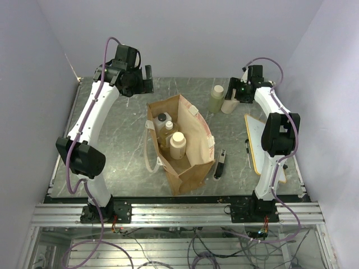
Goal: Take the personal care products out of the canvas bag
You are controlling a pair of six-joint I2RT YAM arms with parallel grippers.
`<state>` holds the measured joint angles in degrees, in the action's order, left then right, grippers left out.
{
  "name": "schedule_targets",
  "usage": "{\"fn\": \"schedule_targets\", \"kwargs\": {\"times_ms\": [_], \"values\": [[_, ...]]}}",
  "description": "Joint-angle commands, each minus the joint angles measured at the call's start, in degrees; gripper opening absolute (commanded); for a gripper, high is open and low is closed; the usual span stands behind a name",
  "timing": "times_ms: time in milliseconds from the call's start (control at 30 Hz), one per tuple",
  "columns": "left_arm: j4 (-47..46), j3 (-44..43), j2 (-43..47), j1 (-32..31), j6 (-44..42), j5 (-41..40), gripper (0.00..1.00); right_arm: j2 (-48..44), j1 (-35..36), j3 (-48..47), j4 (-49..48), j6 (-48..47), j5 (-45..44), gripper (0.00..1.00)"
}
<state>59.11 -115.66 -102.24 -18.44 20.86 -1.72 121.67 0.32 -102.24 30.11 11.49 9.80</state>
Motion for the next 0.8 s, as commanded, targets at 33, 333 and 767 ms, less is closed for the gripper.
{"fn": "schedule_targets", "kwargs": {"times_ms": [33,333,767], "values": [[-1.16,0.56,1.16,0.58,0.32,1.84,0.98,-0.62,-0.32,-3.55,-3.38,-0.14,1.85,0.88],[-1.45,3.6,4.16,0.59,0.73,1.83,0.98,-1.96,-0.32,-3.86,-2.75,0.01,2.09,0.95],[-2.14,13.49,13.62,0.59,2.43,3.81,0.98,-12.61,-0.32,0.96,-2.44,2.18,1.68,1.0]]}}
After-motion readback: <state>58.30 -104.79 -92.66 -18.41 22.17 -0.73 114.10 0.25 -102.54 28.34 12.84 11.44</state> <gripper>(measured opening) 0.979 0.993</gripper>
